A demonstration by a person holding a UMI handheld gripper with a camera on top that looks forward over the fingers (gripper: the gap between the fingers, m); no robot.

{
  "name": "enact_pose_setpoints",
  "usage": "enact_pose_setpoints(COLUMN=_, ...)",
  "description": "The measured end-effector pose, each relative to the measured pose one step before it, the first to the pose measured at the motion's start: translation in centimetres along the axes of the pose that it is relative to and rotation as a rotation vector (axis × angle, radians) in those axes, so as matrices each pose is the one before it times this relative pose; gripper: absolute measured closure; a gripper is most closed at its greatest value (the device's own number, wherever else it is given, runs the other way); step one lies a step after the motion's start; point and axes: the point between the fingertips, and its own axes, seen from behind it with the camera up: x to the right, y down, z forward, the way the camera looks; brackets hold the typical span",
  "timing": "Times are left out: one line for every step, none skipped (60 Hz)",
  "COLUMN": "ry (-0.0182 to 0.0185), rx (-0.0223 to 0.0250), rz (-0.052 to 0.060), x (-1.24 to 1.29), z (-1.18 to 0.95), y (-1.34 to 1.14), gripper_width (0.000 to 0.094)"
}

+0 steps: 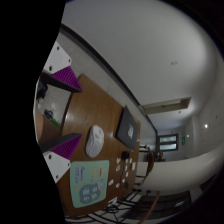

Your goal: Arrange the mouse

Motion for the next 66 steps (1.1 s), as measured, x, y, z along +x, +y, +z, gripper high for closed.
enact_pose_setpoints(ry=0.01252, rx=-0.00568, rz=-0.0079, x=0.677, z=0.179, y=0.128, gripper_width=0.0106)
enact_pose_setpoints(ry=0.01092, rx=-0.00607, rz=-0.0117, x=0.649, z=0.183, y=0.152, gripper_width=0.0108)
enact_pose_setpoints(ry=0.0107, rx=-0.00529, rz=-0.0158, x=0.633, z=0.188, y=0.155, gripper_width=0.0109)
enact_pose_setpoints(ry=0.01043, rx=-0.00324, rz=-0.0196, x=0.627, z=0.227, y=0.109, gripper_width=0.0108)
enact_pose_setpoints(ry=0.0115, rx=0.00134, rz=-0.0197, x=0.619, z=0.204, y=-0.003, gripper_width=0.0107)
enact_pose_setpoints(ry=0.01531, rx=0.00452, rz=-0.019, x=0.696, z=0.586, y=0.121, gripper_width=0.0103)
enact_pose_setpoints(ry=0.01129, rx=0.00586, rz=-0.0137, x=2.114, z=1.185, y=0.073, gripper_width=0.0104)
enact_pose_setpoints(ry=0.01837, rx=0.00223, rz=-0.0067, x=0.744, z=0.325, y=-0.015, gripper_width=0.0103)
enact_pose_setpoints(ry=0.01934, rx=-0.00132, rz=-0.0041, x=0.773, z=0.306, y=0.078, gripper_width=0.0098)
enact_pose_setpoints(ry=0.01715, rx=-0.00486, rz=-0.003, x=0.706, z=0.347, y=0.148, gripper_width=0.0101)
enact_pose_setpoints(ry=0.0148, rx=-0.00689, rz=-0.0011, x=0.659, z=0.351, y=0.185, gripper_width=0.0104)
enact_pose_setpoints(ry=0.01104, rx=-0.00769, rz=0.0008, x=0.565, z=0.309, y=0.161, gripper_width=0.0108)
enact_pose_setpoints(ry=0.00849, rx=-0.00739, rz=0.0024, x=0.486, z=0.316, y=0.123, gripper_width=0.0108)
enact_pose_setpoints(ry=0.00566, rx=-0.00644, rz=0.0035, x=0.374, z=0.343, y=0.094, gripper_width=0.011)
enact_pose_setpoints(ry=0.00004, rx=-0.00116, rz=0.0014, x=1.492, z=1.786, y=0.121, gripper_width=0.0113)
enact_pose_setpoints(ry=0.00213, rx=-0.00348, rz=0.0055, x=0.243, z=0.279, y=-0.02, gripper_width=0.0108)
enact_pose_setpoints(ry=0.00176, rx=-0.0035, rz=0.0065, x=0.218, z=0.288, y=-0.021, gripper_width=0.0108)
enact_pose_setpoints(ry=0.00139, rx=-0.00443, rz=0.0054, x=0.212, z=0.318, y=-0.007, gripper_width=0.0111)
enact_pose_setpoints(ry=0.00046, rx=-0.0042, rz=0.0046, x=0.146, z=0.292, y=-0.022, gripper_width=0.011)
enact_pose_setpoints(ry=-0.00013, rx=-0.00344, rz=0.0035, x=0.147, z=0.314, y=-0.046, gripper_width=0.0107)
enact_pose_setpoints(ry=0.00207, rx=-0.00421, rz=0.0029, x=0.241, z=0.453, y=-0.101, gripper_width=0.0109)
enact_pose_setpoints(ry=-0.00163, rx=-0.00212, rz=0.001, x=0.705, z=1.344, y=-0.302, gripper_width=0.0107)
enact_pose_setpoints(ry=0.00124, rx=-0.00202, rz=0.0005, x=0.14, z=0.292, y=-0.073, gripper_width=0.011)
enact_pose_setpoints(ry=0.0006, rx=-0.00047, rz=-0.0006, x=0.118, z=0.31, y=-0.108, gripper_width=0.0106)
enact_pose_setpoints(ry=-0.00653, rx=-0.00058, rz=-0.0018, x=-0.067, z=0.236, y=-0.113, gripper_width=0.0102)
enact_pose_setpoints(ry=-0.00493, rx=-0.00057, rz=0.0005, x=-0.064, z=0.183, y=-0.121, gripper_width=0.011)
enact_pose_setpoints(ry=-0.00744, rx=0.00095, rz=0.0025, x=-0.137, z=0.175, y=-0.192, gripper_width=0.0115)
enact_pose_setpoints(ry=-0.00238, rx=0.00012, rz=0.0042, x=-0.015, z=0.487, y=-0.38, gripper_width=0.0121)
enact_pose_setpoints(ry=-0.00369, rx=-0.00036, rz=0.0038, x=0.131, z=0.833, y=-0.44, gripper_width=0.0119)
enact_pose_setpoints(ry=-0.00208, rx=-0.00121, rz=0.0033, x=0.012, z=0.262, y=-0.137, gripper_width=0.0117)
enact_pose_setpoints(ry=-0.00103, rx=-0.00115, rz=0.0026, x=-0.009, z=0.25, y=-0.177, gripper_width=0.0115)
enact_pose_setpoints(ry=-0.00148, rx=-0.00044, rz=0.0009, x=-0.006, z=0.258, y=-0.17, gripper_width=0.0114)
enact_pose_setpoints(ry=-0.00155, rx=-0.00031, rz=-0.0007, x=-0.021, z=0.28, y=-0.187, gripper_width=0.011)
enact_pose_setpoints(ry=-0.00127, rx=0.00077, rz=-0.0012, x=-0.02, z=0.241, y=-0.202, gripper_width=0.011)
enact_pose_setpoints(ry=-0.00059, rx=0.00175, rz=0.0005, x=-0.072, z=0.244, y=-0.409, gripper_width=0.0108)
enact_pose_setpoints(ry=-0.00111, rx=0.00229, rz=0.0005, x=0.034, z=0.366, y=-0.272, gripper_width=0.0111)
enact_pose_setpoints(ry=0.00055, rx=0.0006, rz=0.0005, x=0.1, z=0.694, y=-0.417, gripper_width=0.0111)
enact_pose_setpoints(ry=0.00139, rx=0.00085, rz=0.0019, x=0.066, z=0.313, y=-0.222, gripper_width=0.0111)
enact_pose_setpoints(ry=0.00218, rx=-0.00101, rz=0.0021, x=0.057, z=0.291, y=-0.177, gripper_width=0.0112)
enact_pose_setpoints(ry=0.00249, rx=-0.00242, rz=0.0012, x=0.049, z=0.259, y=-0.164, gripper_width=0.0112)
enact_pose_setpoints(ry=0.00014, rx=-0.00139, rz=-0.0009, x=0.003, z=0.235, y=-0.173, gripper_width=0.0107)
enact_pose_setpoints(ry=-0.00241, rx=0.00118, rz=-0.0025, x=-0.055, z=0.217, y=-0.232, gripper_width=0.0106)
enact_pose_setpoints(ry=-0.0014, rx=0.00033, rz=-0.0042, x=-0.044, z=0.192, y=-0.217, gripper_width=0.0112)
enact_pose_setpoints(ry=0.0004, rx=-0.00226, rz=-0.0056, x=-0.034, z=0.25, y=-0.184, gripper_width=0.0114)
enact_pose_setpoints(ry=-0.00087, rx=-0.00347, rz=-0.0071, x=-0.01, z=0.212, y=-0.131, gripper_width=0.0111)
enact_pose_setpoints(ry=-0.00234, rx=-0.00169, rz=-0.0079, x=-0.066, z=0.092, y=-0.099, gripper_width=0.0114)
enact_pose_setpoints(ry=-0.00372, rx=0.00113, rz=-0.0084, x=-0.064, z=0.098, y=-0.151, gripper_width=0.0111)
enact_pose_setpoints(ry=-0.00371, rx=0.00322, rz=-0.0084, x=-0.071, z=0.065, y=-0.183, gripper_width=0.0113)
enact_pose_setpoints(ry=-0.00305, rx=0.0039, rz=-0.007, x=-0.091, z=0.073, y=-0.122, gripper_width=0.0115)
enact_pose_setpoints(ry=-0.0042, rx=0.00251, rz=-0.0063, x=-0.05, z=0.055, y=-0.022, gripper_width=0.0117)
enact_pose_setpoints(ry=-0.00302, rx=0.00115, rz=-0.0028, x=-0.063, z=0.094, y=-0.026, gripper_width=0.0119)
enact_pose_setpoints(ry=-0.00265, rx=-0.00083, rz=-0.001, x=-0.041, z=0.076, y=0.019, gripper_width=0.0121)
enact_pose_setpoints(ry=-0.00258, rx=-0.00035, rz=0.0012, x=-0.047, z=0.067, y=-0.008, gripper_width=0.0123)
enact_pose_setpoints(ry=-0.00272, rx=0.0017, rz=0.0029, x=-0.078, z=0.053, y=-0.075, gripper_width=0.0125)
enact_pose_setpoints(ry=-0.00269, rx=0.00217, rz=0.003, x=-0.056, z=0.077, y=-0.085, gripper_width=0.0124)
enact_pose_setpoints(ry=-0.00298, rx=-0.00034, rz=0.0016, x=-0.085, z=0.092, y=-0.053, gripper_width=0.0123)
enact_pose_setpoints(ry=-0.00438, rx=-0.00103, rz=-0.0014, x=-0.12, z=0.071, y=-0.024, gripper_width=0.0125)
enact_pose_setpoints(ry=-0.00602, rx=-0.0009, rz=-0.0029, x=-0.076, z=0.077, y=-0.051, gripper_width=0.0124)
enact_pose_setpoints(ry=-0.00491, rx=0.002, rz=-0.003, x=-0.056, z=0.09, y=-0.06, gripper_width=0.0125)
enact_pose_setpoints(ry=-0.00389, rx=0.00294, rz=-0.0019, x=-0.047, z=0.083, y=-0.089, gripper_width=0.0126)
enact_pose_setpoints(ry=-0.00393, rx=0.00181, rz=-0.0008, x=-0.048, z=0.099, y=-0.075, gripper_width=0.0126)
enact_pose_setpoints(ry=-0.00389, rx=0.00049, rz=-0.0007, x=-0.032, z=0.081, y=-0.031, gripper_width=0.0126)
enact_pose_setpoints(ry=-0.00428, rx=-0.00039, rz=0.0011, x=-0.032, z=0.087, y=-0.024, gripper_width=0.0127)
enact_pose_setpoints(ry=-0.00384, rx=-0.00052, rz=0.0029, x=-0.046, z=0.1, y=-0.026, gripper_width=0.0127)
enact_pose_setpoints(ry=-0.00373, rx=-0.00125, rz=0.0017, x=-0.131, z=0.079, y=-0.023, gripper_width=0.0127)
enact_pose_setpoints(ry=-0.0045, rx=-0.00032, rz=0.0011, x=-0.051, z=0.051, y=-0.063, gripper_width=0.0125)
